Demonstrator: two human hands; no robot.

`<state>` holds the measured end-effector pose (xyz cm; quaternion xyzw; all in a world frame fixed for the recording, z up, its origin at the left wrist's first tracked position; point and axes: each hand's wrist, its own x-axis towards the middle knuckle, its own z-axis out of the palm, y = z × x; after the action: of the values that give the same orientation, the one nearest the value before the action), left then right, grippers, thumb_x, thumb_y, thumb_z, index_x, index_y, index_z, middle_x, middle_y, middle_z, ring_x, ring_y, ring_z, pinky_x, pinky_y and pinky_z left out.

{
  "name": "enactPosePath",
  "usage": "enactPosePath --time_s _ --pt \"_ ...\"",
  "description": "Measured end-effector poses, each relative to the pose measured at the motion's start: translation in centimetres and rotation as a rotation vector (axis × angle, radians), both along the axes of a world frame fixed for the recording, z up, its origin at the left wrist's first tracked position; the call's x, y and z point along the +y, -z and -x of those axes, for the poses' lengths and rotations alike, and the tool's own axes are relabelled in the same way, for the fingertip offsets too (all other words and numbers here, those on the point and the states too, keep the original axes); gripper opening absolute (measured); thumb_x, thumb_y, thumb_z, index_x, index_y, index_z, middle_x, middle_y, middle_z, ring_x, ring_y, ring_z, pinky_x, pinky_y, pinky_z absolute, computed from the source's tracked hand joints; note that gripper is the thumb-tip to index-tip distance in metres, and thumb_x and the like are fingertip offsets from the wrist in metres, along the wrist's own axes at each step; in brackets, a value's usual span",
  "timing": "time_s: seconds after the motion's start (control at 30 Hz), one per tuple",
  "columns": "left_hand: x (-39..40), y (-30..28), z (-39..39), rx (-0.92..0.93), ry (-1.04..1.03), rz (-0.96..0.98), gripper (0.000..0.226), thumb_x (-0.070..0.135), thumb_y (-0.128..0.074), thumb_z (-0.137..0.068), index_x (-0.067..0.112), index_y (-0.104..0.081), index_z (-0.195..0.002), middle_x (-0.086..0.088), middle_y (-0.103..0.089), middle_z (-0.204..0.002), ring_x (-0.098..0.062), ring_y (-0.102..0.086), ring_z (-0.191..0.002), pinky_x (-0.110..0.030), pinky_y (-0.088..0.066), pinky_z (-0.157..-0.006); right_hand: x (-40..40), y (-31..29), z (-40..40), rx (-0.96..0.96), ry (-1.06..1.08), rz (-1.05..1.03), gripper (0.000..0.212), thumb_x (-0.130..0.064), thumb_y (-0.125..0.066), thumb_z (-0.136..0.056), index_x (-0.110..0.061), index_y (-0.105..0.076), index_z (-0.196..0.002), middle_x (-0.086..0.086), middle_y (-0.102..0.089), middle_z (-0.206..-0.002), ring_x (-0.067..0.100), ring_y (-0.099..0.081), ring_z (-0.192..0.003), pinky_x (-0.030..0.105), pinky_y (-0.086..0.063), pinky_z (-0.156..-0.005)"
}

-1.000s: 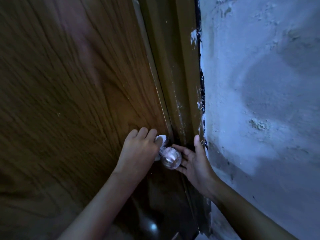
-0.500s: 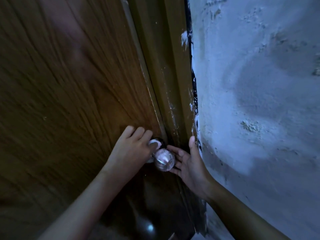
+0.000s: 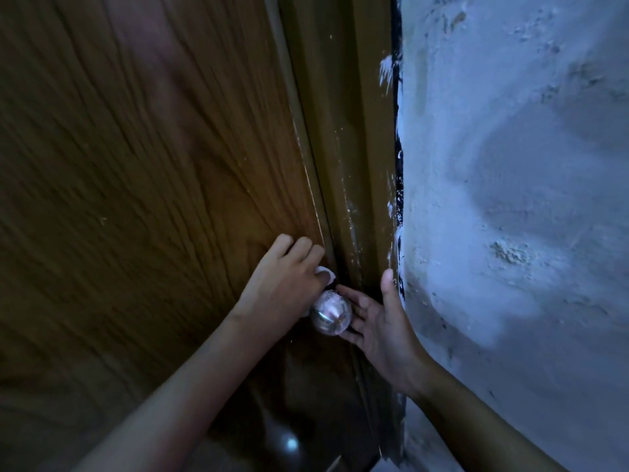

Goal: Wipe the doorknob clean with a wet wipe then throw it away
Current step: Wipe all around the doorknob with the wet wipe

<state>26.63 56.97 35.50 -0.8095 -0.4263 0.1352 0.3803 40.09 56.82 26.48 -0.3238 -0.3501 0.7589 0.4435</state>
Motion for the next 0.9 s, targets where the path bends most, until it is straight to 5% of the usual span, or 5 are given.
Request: enactPosePath --time_s 0.1,0.37,0.53,0.7,0.9 --pt "-1.3 1.2 1.4 -0.158 0.082 -0.152 0.035 0.031 -0.05 -0.075 0.029 -0.068 -0.104 -0.001 -0.065 -0.086 -0.021 -0.057 -0.078 -0.034 -0.041 -0.071 -0.1 0.2 0.1 -0.021 0.013 -0.009 0.096 -0.076 -0.019 -0.061 -0.015 -0.045 -0.131 0.009 -0.05 -0.137 0.02 -0.049 -0.122 0.039 -0.035 -0.105" --pt "-4.5 6.9 4.3 -0.416 0.014 -0.33 0.04 0.016 -0.043 -0.08 0.021 -0.059 -0.116 -0.005 -0.066 -0.078 -0.022 -0.036 -0.074 -0.037 -0.028 -0.066 -0.2 0.4 0.4 -0.012 0.046 -0.019 0.078 -0.076 -0.02 -0.061 -0.025 -0.056 -0.109 0.008 -0.049 -0.137 0.018 -0.044 -0.126 0.042 -0.024 -0.113" --pt "-2.7 4.8 2.4 -0.394 0.033 -0.323 0.035 0.022 -0.044 -0.079 0.023 -0.066 -0.106 -0.005 -0.064 -0.08 -0.023 -0.037 -0.077 -0.038 -0.027 -0.069 -0.1 0.5 0.6 -0.018 0.049 -0.017 0.086 -0.079 -0.022 -0.058 -0.024 -0.054 -0.116 0.009 -0.049 -0.138 0.018 -0.043 -0.127 0.044 -0.023 -0.114" --pt "-1.7 2.9 0.8 -0.281 -0.007 -0.208 0.032 0.026 -0.054 -0.067 0.027 -0.07 -0.094 -0.003 -0.063 -0.083 -0.023 -0.058 -0.074 -0.036 -0.027 -0.072 -0.2 0.5 0.4 -0.018 0.042 -0.025 0.083 -0.08 -0.023 -0.058 -0.027 -0.055 -0.113 0.007 -0.051 -0.137 0.017 -0.045 -0.126 0.044 -0.023 -0.114" --pt "-3.5 5.0 3.1 -0.412 0.005 -0.261 0.041 0.02 -0.039 -0.077 0.02 -0.068 -0.106 -0.008 -0.063 -0.079 -0.025 -0.037 -0.076 -0.038 -0.027 -0.068 -0.1 0.2 0.3 -0.021 0.034 -0.002 0.094 -0.077 -0.02 -0.06 -0.016 -0.047 -0.128 0.009 -0.047 -0.14 0.019 -0.042 -0.128 0.044 -0.023 -0.114"
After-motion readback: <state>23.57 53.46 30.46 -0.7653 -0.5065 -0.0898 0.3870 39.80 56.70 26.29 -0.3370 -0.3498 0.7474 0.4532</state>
